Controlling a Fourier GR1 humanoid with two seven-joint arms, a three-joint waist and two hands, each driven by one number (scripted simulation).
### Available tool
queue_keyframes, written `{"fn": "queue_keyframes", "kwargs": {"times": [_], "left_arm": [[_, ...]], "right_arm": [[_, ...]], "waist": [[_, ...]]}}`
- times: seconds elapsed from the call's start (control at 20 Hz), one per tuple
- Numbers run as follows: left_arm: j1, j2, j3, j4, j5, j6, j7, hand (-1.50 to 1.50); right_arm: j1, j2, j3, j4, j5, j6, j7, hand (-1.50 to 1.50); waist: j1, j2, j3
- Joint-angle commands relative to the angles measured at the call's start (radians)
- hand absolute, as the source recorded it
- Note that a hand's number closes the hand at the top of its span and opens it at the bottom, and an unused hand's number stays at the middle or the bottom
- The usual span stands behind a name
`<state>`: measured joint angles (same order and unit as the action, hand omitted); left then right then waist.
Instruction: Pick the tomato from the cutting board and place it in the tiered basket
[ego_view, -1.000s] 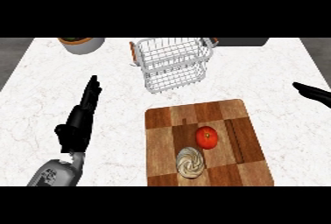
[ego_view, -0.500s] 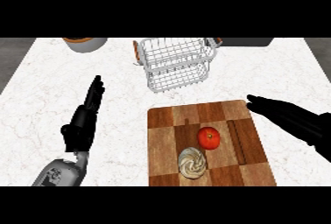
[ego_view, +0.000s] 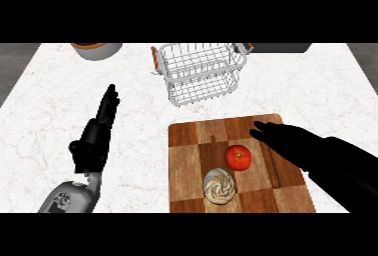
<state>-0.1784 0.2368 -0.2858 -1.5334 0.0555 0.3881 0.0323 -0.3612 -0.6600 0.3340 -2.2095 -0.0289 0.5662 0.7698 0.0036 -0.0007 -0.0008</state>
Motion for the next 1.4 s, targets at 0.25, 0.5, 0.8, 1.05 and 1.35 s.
{"fn": "queue_keyframes", "kwargs": {"times": [0.25,0.5,0.8,1.05,1.35], "left_arm": [[0.088,-0.026,0.027,-0.033,-0.018,-0.047,-0.052,0.00],[-0.004,-0.029,0.078,0.017,-0.023,-0.079,-0.005,0.00],[0.027,-0.082,0.065,0.028,-0.091,-0.052,-0.047,0.00],[-0.008,-0.081,0.090,0.033,-0.085,-0.080,-0.010,0.00],[0.041,-0.065,0.106,-0.066,-0.107,-0.103,0.045,0.00]], "right_arm": [[0.072,0.042,0.010,-0.040,0.094,0.097,0.069,-1.50],[-0.004,0.086,0.019,0.028,0.166,0.141,0.067,-1.50],[0.043,0.119,0.034,0.027,0.274,0.206,-0.013,-1.50],[0.057,0.157,0.147,0.078,0.529,0.134,-0.194,-1.50],[0.136,0.155,0.111,0.133,0.666,0.104,-0.271,-1.50]], "waist": [[-0.003,0.000,0.001],[-0.001,0.001,0.000],[-0.002,0.000,0.001],[-0.001,0.001,0.001],[-0.002,0.000,0.001]]}}
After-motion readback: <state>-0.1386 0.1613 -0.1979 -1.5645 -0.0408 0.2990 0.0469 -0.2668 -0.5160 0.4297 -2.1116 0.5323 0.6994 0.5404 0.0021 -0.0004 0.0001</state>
